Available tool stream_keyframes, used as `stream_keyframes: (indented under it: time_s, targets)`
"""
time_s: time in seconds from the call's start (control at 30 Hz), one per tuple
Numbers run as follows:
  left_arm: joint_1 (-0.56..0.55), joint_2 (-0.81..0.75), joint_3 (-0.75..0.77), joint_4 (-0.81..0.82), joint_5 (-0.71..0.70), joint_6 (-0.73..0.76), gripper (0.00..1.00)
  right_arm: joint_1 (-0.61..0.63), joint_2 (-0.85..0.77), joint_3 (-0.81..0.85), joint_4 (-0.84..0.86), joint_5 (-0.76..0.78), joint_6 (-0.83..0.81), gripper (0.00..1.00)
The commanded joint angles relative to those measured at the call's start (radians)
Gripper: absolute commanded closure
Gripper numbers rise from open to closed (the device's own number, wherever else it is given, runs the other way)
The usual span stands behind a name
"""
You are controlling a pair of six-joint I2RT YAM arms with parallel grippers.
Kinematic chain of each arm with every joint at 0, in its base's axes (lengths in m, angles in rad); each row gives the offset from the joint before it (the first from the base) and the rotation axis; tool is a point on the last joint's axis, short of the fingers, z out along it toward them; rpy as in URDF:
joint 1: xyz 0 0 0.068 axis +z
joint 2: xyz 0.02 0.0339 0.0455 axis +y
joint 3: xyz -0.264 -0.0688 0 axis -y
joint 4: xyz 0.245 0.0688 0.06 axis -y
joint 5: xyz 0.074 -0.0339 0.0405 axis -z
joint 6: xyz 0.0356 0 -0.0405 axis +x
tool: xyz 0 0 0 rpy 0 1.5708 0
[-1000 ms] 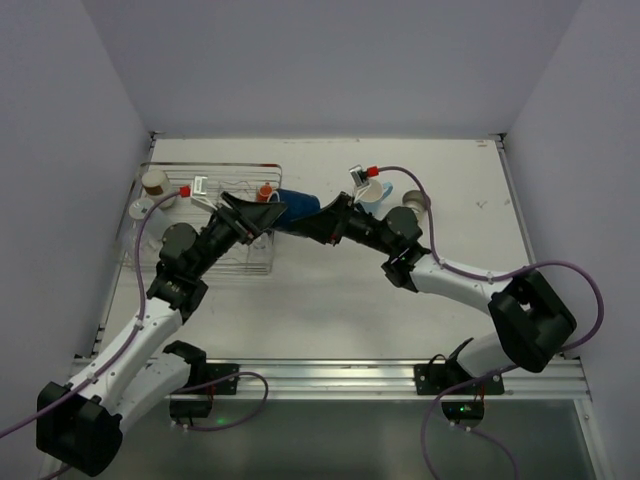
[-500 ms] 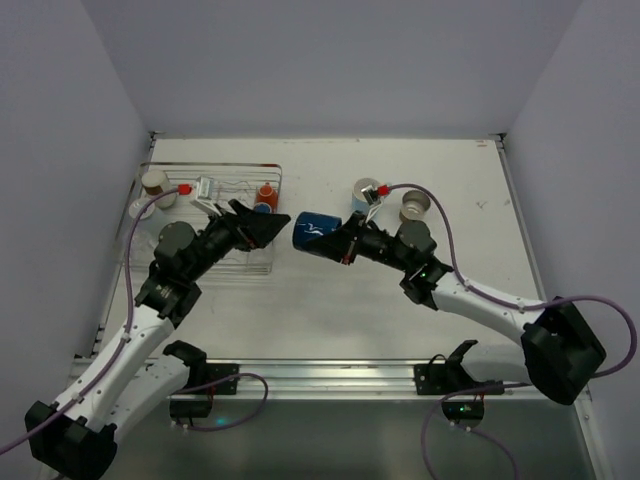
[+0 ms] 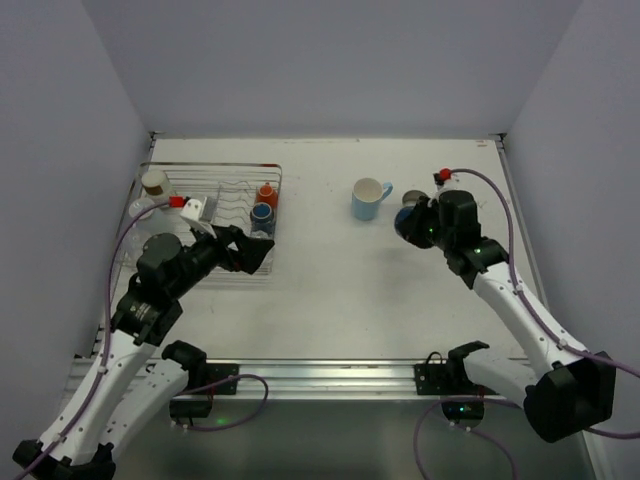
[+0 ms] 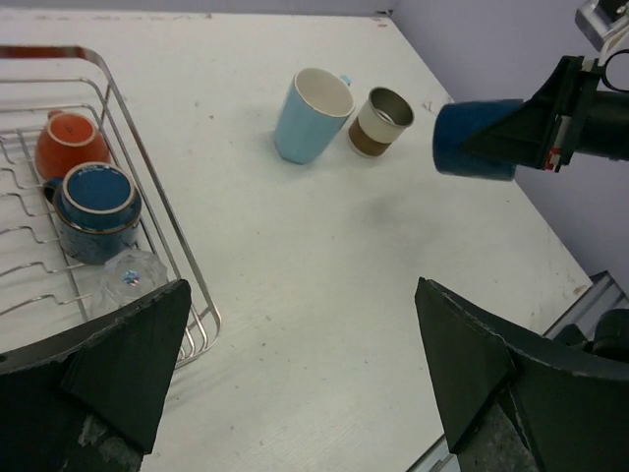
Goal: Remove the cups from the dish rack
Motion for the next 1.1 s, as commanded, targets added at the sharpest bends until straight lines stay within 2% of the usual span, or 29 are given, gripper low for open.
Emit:
stream_keyframes:
  time_s: [0.0,0.07,0.2,0.33,0.47,0.6,0.87,0.9,0.97,1.07]
  targets:
    - [0.001,-0.075,0.021,-0.087,-0.037,0.135,0.00,-0.132,-0.007,0.071,-0.254,0.196,-0.130,1.00]
    - [0.001,-0.100,0.001,-0.092,-0.061,0.156,0.00,-0.208,0.031,0.093,-0.274,0.246,-0.142,1.00]
    - [0.001,-0.123,-0.055,-0.084,-0.147,0.212,0.00,-0.348,0.155,0.169,-0.271,0.221,-0.165,1.00]
    - [0.001,-0.146,-0.078,-0.072,-0.144,0.219,0.00,-0.457,0.364,0.321,-0.274,0.201,-0.170,1.00]
    - [-0.004,-0.170,-0.081,-0.069,-0.166,0.219,0.00,-0.495,0.581,0.514,-0.308,0.177,-0.188,1.00]
    - [-0.016,-0.177,-0.083,-0.086,-0.207,0.212,0.00,-0.529,0.727,0.614,-0.339,0.123,-0.214,1.00]
    - [-0.015,-0.164,-0.086,-0.087,-0.250,0.206,0.00,-0.529,0.884,0.758,-0.402,0.053,-0.226,0.98]
    - [-0.015,-0.163,-0.086,-0.087,-0.273,0.204,0.00,-0.528,0.895,0.768,-0.420,0.048,-0.228,0.96]
    - [-0.012,-0.152,-0.085,-0.089,-0.284,0.204,0.00,-0.525,0.905,0.774,-0.423,0.036,-0.225,0.84]
    - [-0.009,-0.140,-0.083,-0.093,-0.313,0.203,0.00,-0.523,0.887,0.768,-0.420,0.037,-0.214,0.58]
